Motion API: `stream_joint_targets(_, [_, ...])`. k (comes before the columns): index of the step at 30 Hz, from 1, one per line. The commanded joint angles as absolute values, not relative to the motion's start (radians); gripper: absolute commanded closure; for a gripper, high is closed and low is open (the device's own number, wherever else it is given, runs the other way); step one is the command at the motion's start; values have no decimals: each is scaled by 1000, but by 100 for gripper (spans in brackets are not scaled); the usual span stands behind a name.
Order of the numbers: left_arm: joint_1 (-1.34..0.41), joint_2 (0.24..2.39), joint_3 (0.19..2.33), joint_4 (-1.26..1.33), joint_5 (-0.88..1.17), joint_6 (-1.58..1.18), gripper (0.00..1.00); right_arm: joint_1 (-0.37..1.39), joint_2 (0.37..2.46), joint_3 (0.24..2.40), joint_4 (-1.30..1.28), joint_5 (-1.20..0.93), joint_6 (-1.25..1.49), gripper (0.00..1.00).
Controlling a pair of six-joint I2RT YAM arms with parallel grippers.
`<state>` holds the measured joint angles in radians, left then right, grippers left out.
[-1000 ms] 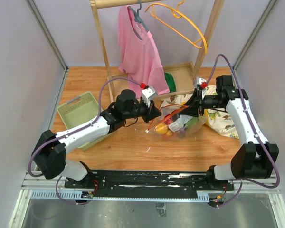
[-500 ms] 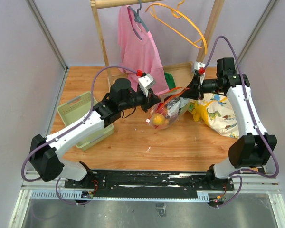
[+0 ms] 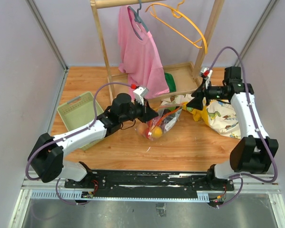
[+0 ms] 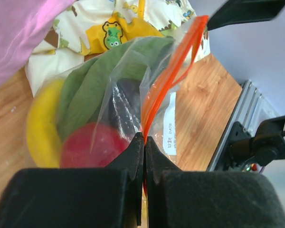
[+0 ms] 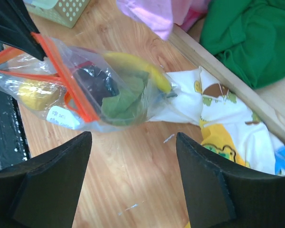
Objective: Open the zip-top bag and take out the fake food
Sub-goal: Open the zipper of the food storage bag at the center of the board.
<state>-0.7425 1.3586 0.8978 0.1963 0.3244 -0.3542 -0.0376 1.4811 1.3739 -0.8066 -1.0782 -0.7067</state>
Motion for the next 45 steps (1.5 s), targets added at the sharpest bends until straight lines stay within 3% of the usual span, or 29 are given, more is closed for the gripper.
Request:
stream_joint_targets(1, [-739,1315,866,340,257,-519,100,-123,1396,1359,-929,-1182,-656,27])
stream_joint_targets(6, [-741,1327,862,397,277,-613,100,-136,1362,1320,-1058,-1269,-610,27])
stream_joint_targets(13, [-796,1404,863,525,261,-748,100,-141,1301,1194,-1000,-1283,-382,29])
stream_joint_targets(19, [-861,1491,866,642,185,-844,100,-124,1275,1059,-759,-1083,40,29])
stream_joint_targets(24, [-902,1589,887,742,166,-920,100,-67,1267,1030,-746,-734,214,28])
stream_joint_targets(29, [-924,1685,929,802,209,-972,100,-54,1267,1009,-674,-603,329,30])
stream_joint_targets(36, [-954,1768,980,862,231,-1036,100,-12,1290,990,-651,-415,383,39])
stream_joint_targets(41, [-960,1818,1009,902,228,-1083,100,-6,1315,974,-656,-420,360,55])
stream_joint_targets(45, [-960,1838,1029,881,204,-1079,100,-6,1309,993,-716,-386,301,59])
